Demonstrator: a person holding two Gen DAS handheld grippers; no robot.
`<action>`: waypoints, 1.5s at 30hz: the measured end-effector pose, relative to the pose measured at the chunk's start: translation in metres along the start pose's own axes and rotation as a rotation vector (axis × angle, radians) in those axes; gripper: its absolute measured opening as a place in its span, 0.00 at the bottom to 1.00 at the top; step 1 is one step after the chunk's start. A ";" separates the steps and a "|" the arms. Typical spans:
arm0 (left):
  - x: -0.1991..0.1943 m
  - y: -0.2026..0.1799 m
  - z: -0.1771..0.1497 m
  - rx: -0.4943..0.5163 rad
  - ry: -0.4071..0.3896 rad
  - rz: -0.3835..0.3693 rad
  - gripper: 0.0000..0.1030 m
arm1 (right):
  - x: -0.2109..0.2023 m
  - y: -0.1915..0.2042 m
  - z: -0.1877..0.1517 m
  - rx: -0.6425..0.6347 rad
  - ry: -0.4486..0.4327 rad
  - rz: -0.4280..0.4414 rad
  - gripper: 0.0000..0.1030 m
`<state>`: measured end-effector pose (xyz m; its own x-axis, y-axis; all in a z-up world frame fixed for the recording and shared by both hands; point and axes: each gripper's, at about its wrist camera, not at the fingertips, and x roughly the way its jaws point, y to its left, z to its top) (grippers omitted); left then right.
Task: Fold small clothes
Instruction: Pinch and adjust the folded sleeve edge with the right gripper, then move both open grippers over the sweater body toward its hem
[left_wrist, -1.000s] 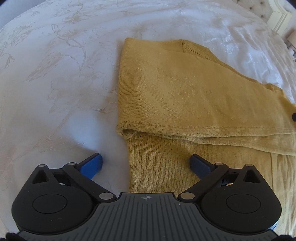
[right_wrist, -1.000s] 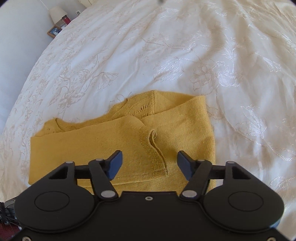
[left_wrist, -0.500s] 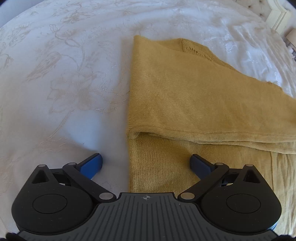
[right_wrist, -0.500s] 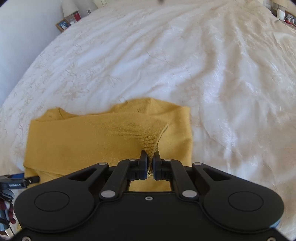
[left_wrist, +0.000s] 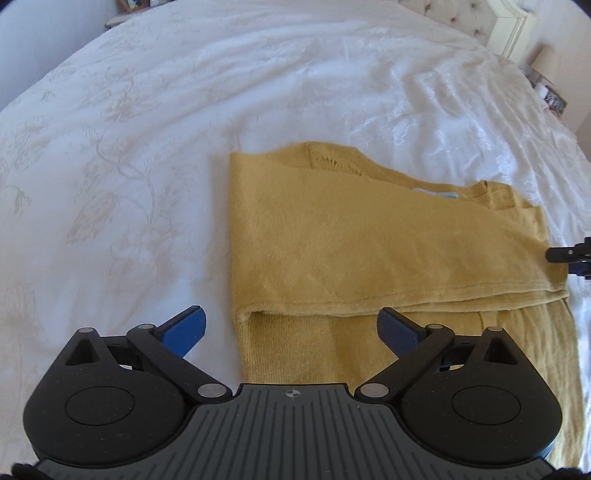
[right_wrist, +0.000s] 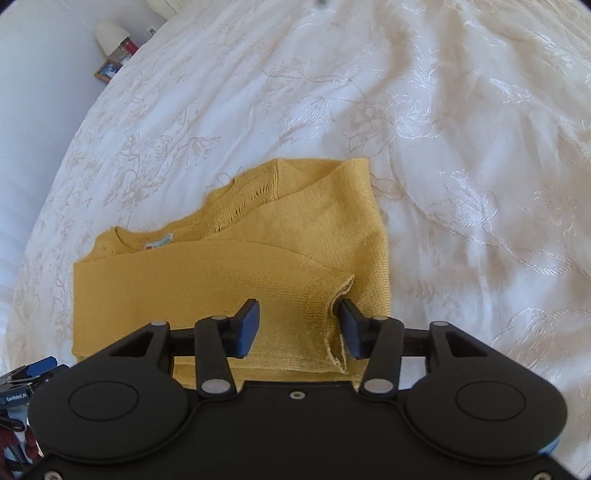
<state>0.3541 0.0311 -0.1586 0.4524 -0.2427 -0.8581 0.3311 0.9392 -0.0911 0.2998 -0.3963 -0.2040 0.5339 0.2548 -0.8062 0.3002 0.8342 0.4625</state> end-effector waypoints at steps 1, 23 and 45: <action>0.001 -0.002 0.005 0.006 -0.010 -0.001 0.97 | 0.001 -0.001 0.001 0.018 -0.003 0.011 0.54; 0.079 0.009 0.033 0.008 0.092 0.121 0.99 | 0.029 0.008 0.024 -0.173 -0.019 -0.227 0.17; -0.005 0.021 -0.025 -0.062 0.064 -0.002 1.00 | -0.041 0.019 -0.042 -0.094 -0.064 -0.160 0.96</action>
<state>0.3381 0.0578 -0.1685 0.3969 -0.2303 -0.8885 0.2795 0.9524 -0.1220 0.2504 -0.3703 -0.1781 0.5358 0.0863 -0.8399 0.3119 0.9042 0.2919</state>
